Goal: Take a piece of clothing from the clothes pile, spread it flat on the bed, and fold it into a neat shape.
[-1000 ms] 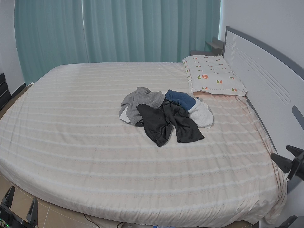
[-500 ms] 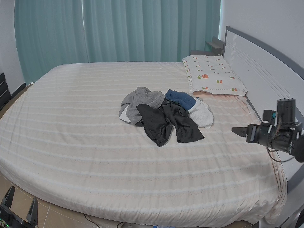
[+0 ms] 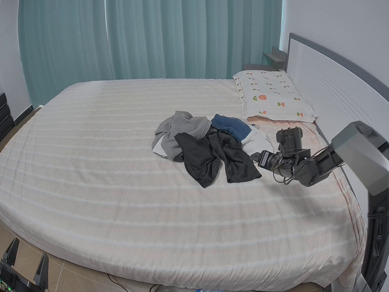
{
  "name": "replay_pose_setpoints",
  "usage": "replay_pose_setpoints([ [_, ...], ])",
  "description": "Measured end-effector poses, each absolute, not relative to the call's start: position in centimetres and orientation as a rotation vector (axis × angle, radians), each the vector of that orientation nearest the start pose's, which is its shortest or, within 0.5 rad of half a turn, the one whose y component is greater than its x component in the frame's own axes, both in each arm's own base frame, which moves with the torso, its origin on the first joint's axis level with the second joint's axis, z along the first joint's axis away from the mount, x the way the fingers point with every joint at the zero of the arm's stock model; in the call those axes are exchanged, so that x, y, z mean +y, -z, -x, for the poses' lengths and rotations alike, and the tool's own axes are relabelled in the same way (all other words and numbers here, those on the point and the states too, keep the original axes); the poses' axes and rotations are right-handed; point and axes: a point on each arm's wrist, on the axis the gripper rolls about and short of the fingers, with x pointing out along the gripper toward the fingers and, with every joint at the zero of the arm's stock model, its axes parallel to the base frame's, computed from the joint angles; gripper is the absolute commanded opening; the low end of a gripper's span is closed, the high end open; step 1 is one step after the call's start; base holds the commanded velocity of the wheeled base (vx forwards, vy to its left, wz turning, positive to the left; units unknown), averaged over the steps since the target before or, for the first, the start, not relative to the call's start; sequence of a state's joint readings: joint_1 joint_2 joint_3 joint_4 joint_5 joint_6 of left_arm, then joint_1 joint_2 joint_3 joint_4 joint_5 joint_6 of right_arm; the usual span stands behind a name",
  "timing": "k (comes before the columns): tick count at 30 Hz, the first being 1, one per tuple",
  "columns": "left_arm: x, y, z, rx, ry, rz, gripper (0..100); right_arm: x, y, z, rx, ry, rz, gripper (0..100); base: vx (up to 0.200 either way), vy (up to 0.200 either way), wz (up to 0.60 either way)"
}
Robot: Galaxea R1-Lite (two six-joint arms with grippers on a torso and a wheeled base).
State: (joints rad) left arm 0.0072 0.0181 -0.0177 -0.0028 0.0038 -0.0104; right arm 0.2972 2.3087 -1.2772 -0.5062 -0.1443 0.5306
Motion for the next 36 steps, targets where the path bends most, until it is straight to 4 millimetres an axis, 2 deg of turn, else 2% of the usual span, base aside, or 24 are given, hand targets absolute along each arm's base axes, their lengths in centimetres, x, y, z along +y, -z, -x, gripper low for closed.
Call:
replay_pose_setpoints([
  [5, 0.0, -8.1, 2.3, -0.002, -0.011, 0.010, 100, 14.2, -1.1, -44.9, 0.579, 0.031, -0.451, 100, 0.000, 0.000, 0.00],
  [9, 0.0, -8.1, 2.3, -0.002, -0.011, 0.010, 100, 14.7, 1.0, -45.4, 0.602, 0.042, -0.448, 100, 0.000, 0.000, 0.00],
  [19, 0.0, -8.1, 2.3, -0.002, -0.011, 0.010, 100, 15.4, 2.2, -47.4, 0.561, 0.059, -0.496, 100, 0.000, 0.000, 0.00],
  [28, 0.0, -8.1, 2.3, -0.002, -0.011, 0.010, 100, 15.2, 3.8, -49.3, 0.556, 0.104, -0.531, 100, 0.000, 0.000, 0.00],
  [36, 0.0, -8.1, 2.3, -0.002, -0.011, 0.010, 100, 15.0, 4.4, -50.3, 0.524, 0.127, -0.588, 100, 0.000, 0.000, 0.00],
])
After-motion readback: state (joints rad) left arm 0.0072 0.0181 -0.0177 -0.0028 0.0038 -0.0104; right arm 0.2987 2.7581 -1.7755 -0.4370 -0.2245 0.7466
